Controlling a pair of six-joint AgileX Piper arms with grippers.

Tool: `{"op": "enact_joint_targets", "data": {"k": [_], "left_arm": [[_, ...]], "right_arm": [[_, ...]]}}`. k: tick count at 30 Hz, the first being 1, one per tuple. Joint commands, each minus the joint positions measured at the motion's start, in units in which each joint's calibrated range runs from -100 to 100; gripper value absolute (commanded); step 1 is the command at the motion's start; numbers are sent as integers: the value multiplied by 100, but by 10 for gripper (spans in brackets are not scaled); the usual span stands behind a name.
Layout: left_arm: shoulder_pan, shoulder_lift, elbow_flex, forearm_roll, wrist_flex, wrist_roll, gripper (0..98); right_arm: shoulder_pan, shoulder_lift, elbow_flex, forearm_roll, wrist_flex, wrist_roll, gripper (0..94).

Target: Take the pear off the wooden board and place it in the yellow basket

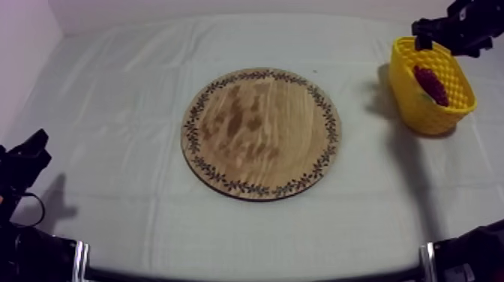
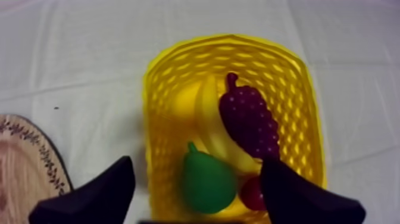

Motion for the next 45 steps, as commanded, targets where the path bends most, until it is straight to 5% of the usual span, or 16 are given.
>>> {"op": "enact_joint_targets", "data": {"k": [1,13,24,33,38,45], "left_arm": [[0,0,0,0,-1,0,1],[0,0,0,0,-1,3,1],[0,0,0,0,-1,4,1],[0,0,0,0,-1,4,1],[0,0,0,0,-1,2,1],[0,0,0,0,-1,4,1]], "right_arm": [[-107,-914,684,85,-196,-139,522],[-116,-3778,3456,331,-1669,-470,315],[176,-6686,5292,-1414,-1701,1376,134],[140,-7866,5781,-1708,-1120,1764,25],[171,-8389,5982,-2040,-787,2114,10],[154,-8534,6090,-2120,-724,2277,7]]}}
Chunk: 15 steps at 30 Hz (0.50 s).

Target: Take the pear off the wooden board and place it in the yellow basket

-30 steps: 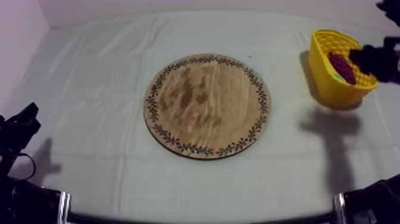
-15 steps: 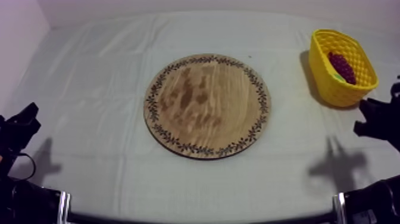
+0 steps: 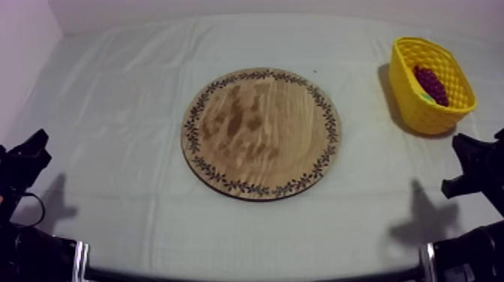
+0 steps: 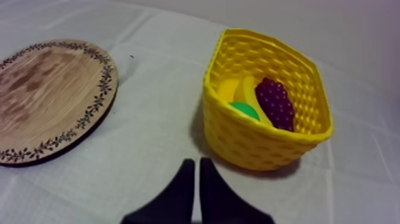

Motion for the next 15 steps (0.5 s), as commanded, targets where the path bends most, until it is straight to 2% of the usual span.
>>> {"op": "enact_joint_targets", "data": {"k": [1,9,15], "left_arm": [[0,0,0,0,-1,0,1],[0,0,0,0,-1,1,1],[0,0,0,0,-1,1,1]], "right_arm": [[-4,1,13,-11,-31,98,7],[-5,-8,26,-16,-52,-146,4],[-5,-8,27,-16,-53,-185,4]]}}
